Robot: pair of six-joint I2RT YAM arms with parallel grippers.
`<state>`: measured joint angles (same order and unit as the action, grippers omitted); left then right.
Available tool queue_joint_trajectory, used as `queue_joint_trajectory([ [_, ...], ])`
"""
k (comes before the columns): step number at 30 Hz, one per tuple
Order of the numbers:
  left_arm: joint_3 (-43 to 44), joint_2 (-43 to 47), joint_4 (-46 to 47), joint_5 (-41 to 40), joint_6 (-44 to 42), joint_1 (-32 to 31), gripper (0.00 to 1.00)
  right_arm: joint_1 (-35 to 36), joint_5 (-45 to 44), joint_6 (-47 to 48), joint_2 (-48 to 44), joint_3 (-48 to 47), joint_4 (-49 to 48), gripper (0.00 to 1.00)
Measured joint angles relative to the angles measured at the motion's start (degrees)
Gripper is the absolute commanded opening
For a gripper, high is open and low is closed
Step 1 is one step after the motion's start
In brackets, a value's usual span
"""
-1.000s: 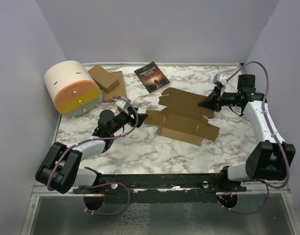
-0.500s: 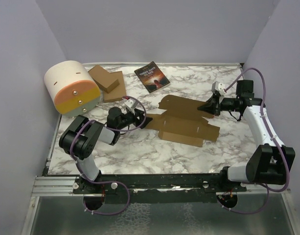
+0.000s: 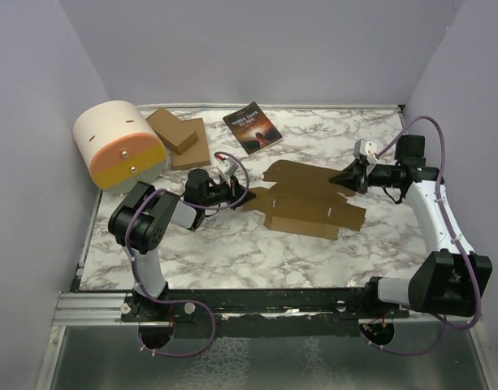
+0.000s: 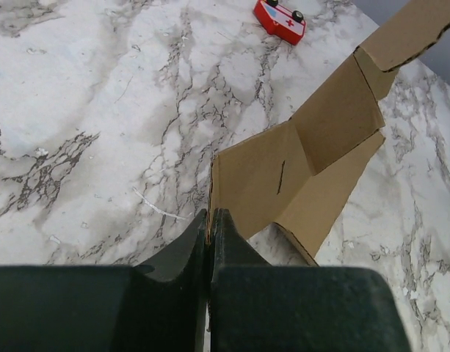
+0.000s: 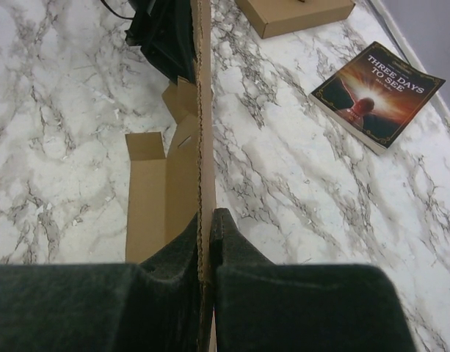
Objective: Fold the paper box
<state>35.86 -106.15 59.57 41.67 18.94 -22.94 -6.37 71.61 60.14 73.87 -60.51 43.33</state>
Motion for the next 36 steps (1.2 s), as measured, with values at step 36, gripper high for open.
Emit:
queue_joint_trajectory([
  [36,-6.86,-2.36,27.45,-11.89,-17.97,-3.19,0.11,-0.11,7.61,8.76,20.31,-10.86,25.11,0.01],
])
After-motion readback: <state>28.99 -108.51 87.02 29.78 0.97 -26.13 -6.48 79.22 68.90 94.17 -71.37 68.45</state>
